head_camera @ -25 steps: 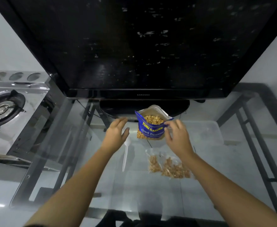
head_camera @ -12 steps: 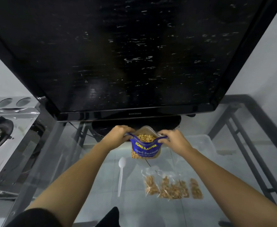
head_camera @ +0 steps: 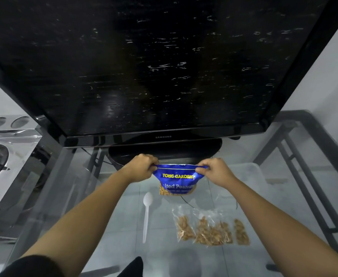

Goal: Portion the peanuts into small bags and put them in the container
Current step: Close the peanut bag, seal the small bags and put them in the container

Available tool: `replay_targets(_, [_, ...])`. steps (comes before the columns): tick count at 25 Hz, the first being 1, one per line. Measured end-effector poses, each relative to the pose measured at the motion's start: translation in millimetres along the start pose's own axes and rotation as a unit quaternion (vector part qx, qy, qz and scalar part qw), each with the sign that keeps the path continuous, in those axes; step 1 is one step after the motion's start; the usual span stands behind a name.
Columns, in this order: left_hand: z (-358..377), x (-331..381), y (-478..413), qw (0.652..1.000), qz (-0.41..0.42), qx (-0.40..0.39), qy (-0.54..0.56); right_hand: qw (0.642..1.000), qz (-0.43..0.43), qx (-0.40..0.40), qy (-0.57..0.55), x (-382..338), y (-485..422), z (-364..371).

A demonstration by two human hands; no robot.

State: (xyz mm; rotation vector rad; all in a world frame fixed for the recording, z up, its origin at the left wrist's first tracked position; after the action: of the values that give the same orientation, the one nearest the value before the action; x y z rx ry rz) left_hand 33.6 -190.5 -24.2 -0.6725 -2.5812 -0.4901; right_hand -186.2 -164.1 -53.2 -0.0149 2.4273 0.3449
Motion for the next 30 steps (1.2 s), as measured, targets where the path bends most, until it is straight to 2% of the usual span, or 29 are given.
replay_targets(2, [-2,12,-8,1.0,-0.021,-0.017,0.005,1.0,-0.004,-0.01,0.019,-3,-3,1])
replay_targets(6, [12,69,-37,0.997,0.054,-0.041,-0.041,0.999,-0.01,-0.006,0.035,-4,-4,-3])
replay_targets(10, [38,92,-55,0.993,0.071,-0.048,-0.077,0.999,-0.014,0.009,0.045,-5,-3,-4])
replay_targets(15, [36,71,-47,0.999,0.036,-0.007,-0.022,0.999,-0.006,-0.002,0.034,-3,-3,-5])
replay_targets(20, [20,34,-26,1.0,-0.003,-0.001,-0.028,0.999,0.008,-0.038,0.021,-3,-3,-4])
replay_targets(27, [3,-15,-2,0.998,-0.052,0.03,-0.026,0.999,0.013,-0.039,0.033,-5,-2,-4])
replay_targets(30, [4,-22,2,0.998,-0.051,0.029,0.031,0.998,0.005,-0.038,0.051,-9,-3,-4])
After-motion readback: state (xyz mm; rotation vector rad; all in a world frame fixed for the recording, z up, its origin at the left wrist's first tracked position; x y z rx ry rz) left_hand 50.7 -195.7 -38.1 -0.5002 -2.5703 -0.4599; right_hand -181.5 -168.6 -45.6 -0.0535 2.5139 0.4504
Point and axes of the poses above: each hand's wrist, its own y-axis away from the middle knuckle, its own z-axis out of the palm, x = y × z, the point moved 8 cm from there along -y, towards the middle knuckle, and after that the axes turned 10 degrees about y, right-handed, at the moved point
